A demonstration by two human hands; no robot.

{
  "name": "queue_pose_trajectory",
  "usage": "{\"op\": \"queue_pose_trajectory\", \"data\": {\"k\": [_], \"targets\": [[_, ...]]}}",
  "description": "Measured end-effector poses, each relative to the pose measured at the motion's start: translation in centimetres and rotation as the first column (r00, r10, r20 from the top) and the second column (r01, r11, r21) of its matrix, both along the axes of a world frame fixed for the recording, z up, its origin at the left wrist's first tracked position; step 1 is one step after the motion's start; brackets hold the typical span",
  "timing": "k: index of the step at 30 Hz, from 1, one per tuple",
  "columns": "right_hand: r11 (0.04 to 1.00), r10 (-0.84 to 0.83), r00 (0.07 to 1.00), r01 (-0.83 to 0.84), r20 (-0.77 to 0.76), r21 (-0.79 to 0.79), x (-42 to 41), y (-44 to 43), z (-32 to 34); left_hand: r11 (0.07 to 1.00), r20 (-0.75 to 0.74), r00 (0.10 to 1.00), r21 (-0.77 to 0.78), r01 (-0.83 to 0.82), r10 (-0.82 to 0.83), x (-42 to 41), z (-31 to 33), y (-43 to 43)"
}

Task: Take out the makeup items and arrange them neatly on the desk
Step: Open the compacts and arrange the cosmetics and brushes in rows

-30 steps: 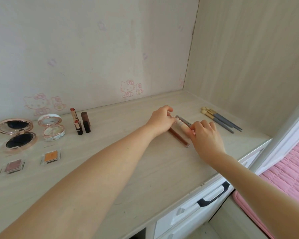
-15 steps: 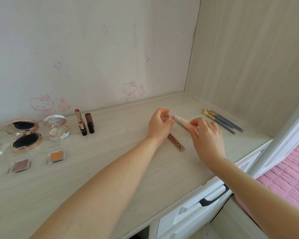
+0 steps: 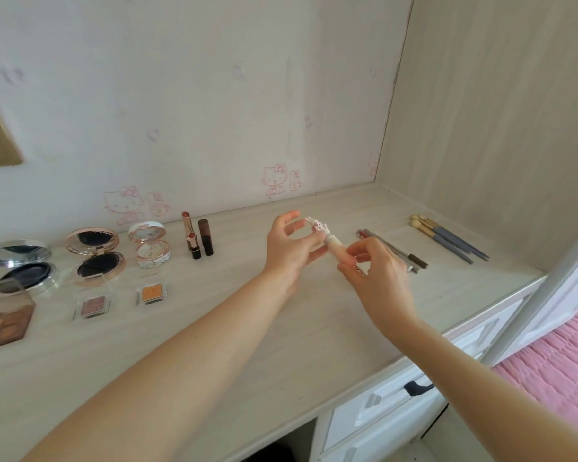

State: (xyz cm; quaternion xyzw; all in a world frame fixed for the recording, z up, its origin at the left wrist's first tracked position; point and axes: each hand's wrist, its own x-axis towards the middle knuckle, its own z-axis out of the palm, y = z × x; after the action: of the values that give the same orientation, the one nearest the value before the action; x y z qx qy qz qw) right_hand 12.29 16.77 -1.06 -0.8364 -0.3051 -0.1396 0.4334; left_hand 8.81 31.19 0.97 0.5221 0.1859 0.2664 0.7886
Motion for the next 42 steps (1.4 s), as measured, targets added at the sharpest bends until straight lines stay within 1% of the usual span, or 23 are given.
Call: {"op": "queue_pose_trajectory", "data": {"k": [2,3,4,8,10,13,15,19,22,25,27,29,31,33,35,38,40,42], "targets": [[0.998,0.042,0.999,-0.040,-0.034,0.054,-1.5,0.9,0.3,0.984,0.005,1.000,-0.179,0.012,-0.011,-1.7,0.2,0.7],[0.995,0.063,0.997,-0.059,-0.047,0.080,-2.2,1.3,0.4,0.973,0.002,0.999,-0.230,0.035,-0.036,-2.7,0.3,0.9],[0.992,0.085,0.995,-0.079,-0.058,0.101,-3.0,1.7,0.4,0.968,-0.006,0.998,-0.243,0.064,-0.068,-3.7,0.3,1.1],[0.980,0.152,0.988,-0.147,-0.029,0.135,-5.9,3.2,0.4,0.953,-0.034,0.975,-0.220,0.208,-0.220,-7.8,0.0,1.9],[0.976,0.188,0.982,-0.188,0.010,0.110,-7.3,3.9,0.1,0.945,-0.042,0.965,-0.219,0.243,-0.258,-9.9,-0.1,2.4],[0.978,0.206,0.976,-0.207,0.069,0.008,-9.6,4.9,-0.6,0.965,-0.060,0.973,-0.155,0.212,-0.223,-13.2,0.0,3.3],[0.977,0.212,0.970,-0.210,0.116,-0.031,-11.1,5.6,-0.8,0.975,-0.066,0.977,-0.108,0.194,-0.201,-15.2,0.0,4.1],[0.959,0.283,0.947,-0.278,0.155,-0.049,-13.3,7.5,-1.0,0.987,-0.100,0.983,-0.067,0.147,-0.154,-18.3,-0.1,5.6],[0.948,0.319,0.936,-0.318,0.147,-0.035,-14.7,8.8,-1.0,0.994,-0.127,0.986,-0.041,0.106,-0.110,-19.8,-0.1,6.5],[0.922,0.386,0.918,-0.385,0.093,-0.035,-15.9,10.0,-0.9,0.997,-0.148,0.986,0.003,0.073,-0.071,-21.5,-0.1,7.5],[0.902,0.432,0.902,-0.431,0.028,-0.034,-16.4,10.7,-0.7,0.997,-0.169,0.984,0.040,0.059,-0.051,-22.6,-0.2,8.1],[0.897,0.439,0.896,-0.441,-0.071,-0.020,-16.8,11.3,-0.3,0.994,-0.194,0.980,0.093,0.059,-0.040,-23.7,-0.5,8.6],[0.905,0.423,0.881,-0.424,-0.213,0.040,-17.2,12.2,0.2,0.990,-0.210,0.977,0.130,0.060,-0.032,-24.6,-0.8,9.1],[0.910,0.412,0.832,-0.392,-0.370,0.133,-17.7,13.1,0.8,0.986,-0.223,0.975,0.156,0.064,-0.028,-25.6,-1.1,9.5],[0.913,0.406,0.787,-0.365,-0.464,0.180,-18.1,14.1,1.1,0.974,-0.236,0.971,0.210,0.088,-0.037,-26.5,-1.2,9.9],[0.907,0.422,0.750,-0.354,-0.509,0.230,-18.5,15.0,0.9,0.946,-0.245,0.969,0.305,0.110,-0.034,-27.6,-1.3,10.2],[0.884,0.467,0.710,-0.368,-0.528,0.288,-18.6,15.4,0.6,0.933,-0.235,0.972,0.354,0.057,0.030,-28.1,-1.2,10.1],[0.854,0.519,0.654,-0.375,-0.550,0.360,-18.7,15.4,0.5,0.892,-0.242,0.960,0.452,-0.019,0.143,-28.3,-1.4,9.9]]}}
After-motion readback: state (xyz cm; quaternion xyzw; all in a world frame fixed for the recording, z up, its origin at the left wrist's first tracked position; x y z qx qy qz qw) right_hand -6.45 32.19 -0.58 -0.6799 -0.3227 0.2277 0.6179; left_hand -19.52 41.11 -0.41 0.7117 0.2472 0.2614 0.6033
